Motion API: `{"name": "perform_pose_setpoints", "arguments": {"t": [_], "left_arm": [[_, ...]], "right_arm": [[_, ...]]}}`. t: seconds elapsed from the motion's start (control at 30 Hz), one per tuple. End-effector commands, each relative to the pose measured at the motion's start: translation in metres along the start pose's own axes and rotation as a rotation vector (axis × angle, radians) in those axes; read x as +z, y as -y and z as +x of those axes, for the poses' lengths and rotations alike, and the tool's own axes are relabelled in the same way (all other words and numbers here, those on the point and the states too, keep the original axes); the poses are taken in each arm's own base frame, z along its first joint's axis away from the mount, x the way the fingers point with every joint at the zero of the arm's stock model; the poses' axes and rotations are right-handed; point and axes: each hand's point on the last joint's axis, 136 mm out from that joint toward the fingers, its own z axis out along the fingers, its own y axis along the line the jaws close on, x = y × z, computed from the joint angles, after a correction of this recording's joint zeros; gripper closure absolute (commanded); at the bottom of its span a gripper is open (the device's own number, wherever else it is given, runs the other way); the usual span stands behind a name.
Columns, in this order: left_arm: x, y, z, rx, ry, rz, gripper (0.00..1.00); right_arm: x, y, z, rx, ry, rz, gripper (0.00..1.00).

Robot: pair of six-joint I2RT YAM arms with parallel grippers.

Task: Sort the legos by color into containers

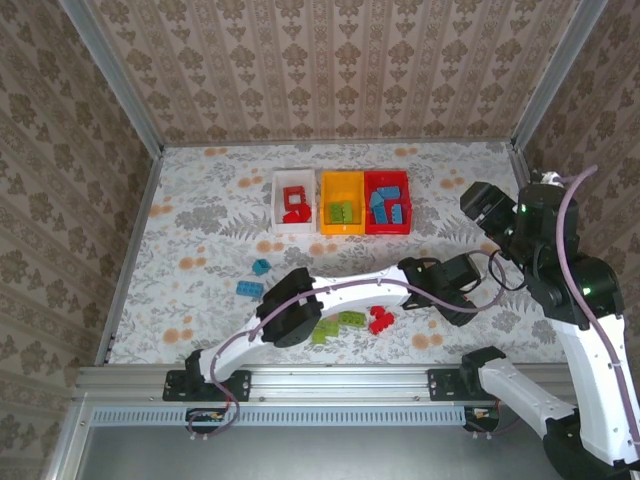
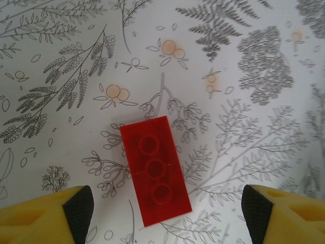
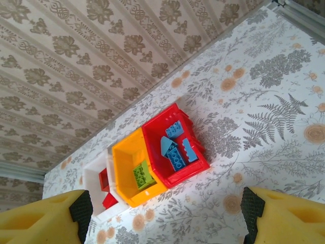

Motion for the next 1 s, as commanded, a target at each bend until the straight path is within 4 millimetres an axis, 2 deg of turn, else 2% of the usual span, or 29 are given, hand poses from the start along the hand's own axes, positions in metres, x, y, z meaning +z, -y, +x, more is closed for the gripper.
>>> {"name": "perform_pose_setpoints", "arguments": {"t": [0.0, 0.27, 0.5, 0.6, 0.73, 0.8, 0.87, 0.97], "left_arm": [[0.015, -0.006, 0.0, -0.015, 0.004, -0.041, 0.2], [0.041, -0.018, 0.011, -0.032, -0.012, -0.132, 0.22], [0.052, -0.02, 0.02, -0.035, -0.029, -0.152, 0.47], [0.055, -0.02, 0.024, -0.033, -0.037, -0.153, 0.51], [0.054, -0.025, 0.028, -0.03, -0.051, -0.177, 0.57], [0.05, -0.026, 0.026, -0.031, -0.05, -0.185, 0.63], [0.045, -0.029, 0.022, -0.032, -0.045, -0.195, 0.7], [0.03, -0.036, 0.013, -0.04, -0.028, -0.232, 0.72]], "right_arm": [[-0.004, 0.003, 0.009, 0.01, -0.046, 0.002, 0.2], [-0.004, 0.01, 0.021, 0.004, -0.075, 0.002, 0.2], [-0.004, 0.013, 0.027, 0.007, -0.086, -0.007, 0.2], [-0.005, 0.014, 0.028, 0.008, -0.086, -0.006, 0.2], [-0.005, 0.015, 0.029, 0.009, -0.086, -0.006, 0.21], [-0.005, 0.015, 0.029, 0.008, -0.084, -0.009, 0.21], [-0.006, 0.014, 0.027, 0.004, -0.08, -0.011, 0.22], [-0.006, 0.014, 0.024, -0.012, -0.072, -0.003, 0.22]]}}
